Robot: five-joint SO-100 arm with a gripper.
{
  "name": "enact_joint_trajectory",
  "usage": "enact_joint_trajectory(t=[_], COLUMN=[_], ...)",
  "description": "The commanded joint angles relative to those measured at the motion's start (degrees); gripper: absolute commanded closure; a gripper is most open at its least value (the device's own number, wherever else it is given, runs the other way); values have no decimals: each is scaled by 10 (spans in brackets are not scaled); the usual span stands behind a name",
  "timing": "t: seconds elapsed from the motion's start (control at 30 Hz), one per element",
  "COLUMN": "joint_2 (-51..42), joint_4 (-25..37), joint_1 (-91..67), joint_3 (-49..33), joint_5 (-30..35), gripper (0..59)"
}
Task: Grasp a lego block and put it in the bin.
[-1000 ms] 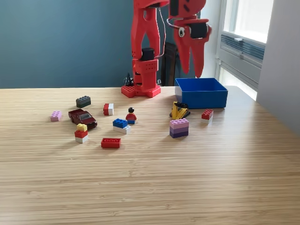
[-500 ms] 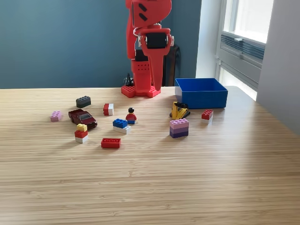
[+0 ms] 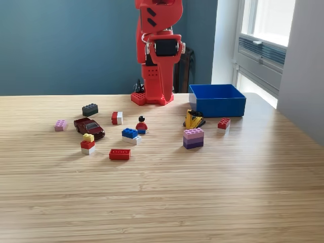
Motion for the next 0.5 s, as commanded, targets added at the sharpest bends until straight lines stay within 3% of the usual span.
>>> enact_joint_trajectory(t=[0.03,0.5], joint_2=[40,40], joint_4=[-5,-7], joint_1=[11,10], joint_3=[-2,1], joint_5=[-1,5], gripper=[347,348])
